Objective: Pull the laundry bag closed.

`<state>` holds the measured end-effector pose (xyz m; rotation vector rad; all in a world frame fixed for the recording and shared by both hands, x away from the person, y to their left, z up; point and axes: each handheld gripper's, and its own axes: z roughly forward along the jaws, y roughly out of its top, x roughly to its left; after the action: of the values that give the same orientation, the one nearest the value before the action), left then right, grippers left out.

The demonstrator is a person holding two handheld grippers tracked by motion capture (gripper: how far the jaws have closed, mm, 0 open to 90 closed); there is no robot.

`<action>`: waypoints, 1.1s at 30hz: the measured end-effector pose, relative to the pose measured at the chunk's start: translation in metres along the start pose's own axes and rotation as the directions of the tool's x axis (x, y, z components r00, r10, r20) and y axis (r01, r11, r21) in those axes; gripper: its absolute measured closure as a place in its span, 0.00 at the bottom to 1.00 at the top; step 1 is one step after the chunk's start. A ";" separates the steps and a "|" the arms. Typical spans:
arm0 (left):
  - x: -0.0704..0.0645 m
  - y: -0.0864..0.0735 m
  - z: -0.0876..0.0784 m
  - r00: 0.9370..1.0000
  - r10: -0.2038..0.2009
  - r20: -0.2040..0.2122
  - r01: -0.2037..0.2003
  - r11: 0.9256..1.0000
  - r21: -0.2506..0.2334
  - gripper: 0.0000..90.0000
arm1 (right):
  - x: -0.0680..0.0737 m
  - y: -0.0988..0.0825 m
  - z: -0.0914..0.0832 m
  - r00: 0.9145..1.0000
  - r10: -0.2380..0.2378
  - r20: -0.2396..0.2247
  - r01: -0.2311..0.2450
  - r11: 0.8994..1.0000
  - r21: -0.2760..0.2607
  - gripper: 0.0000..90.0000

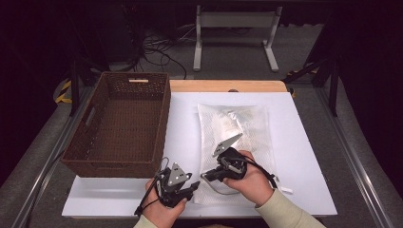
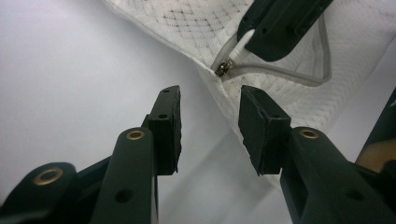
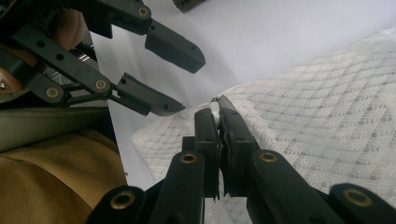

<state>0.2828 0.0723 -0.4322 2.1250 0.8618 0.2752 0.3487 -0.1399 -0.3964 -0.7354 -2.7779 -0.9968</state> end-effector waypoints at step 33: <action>-0.005 0.010 0.023 0.998 0.062 0.033 -0.064 0.994 0.089 0.98 | -0.001 -0.005 0.003 0.999 0.029 -0.018 -0.029 0.999 -0.013 0.93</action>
<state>0.2945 0.0508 -0.4390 2.2377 0.8042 0.2403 0.3476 -0.1421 -0.4015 -0.7627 -2.7397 -1.0131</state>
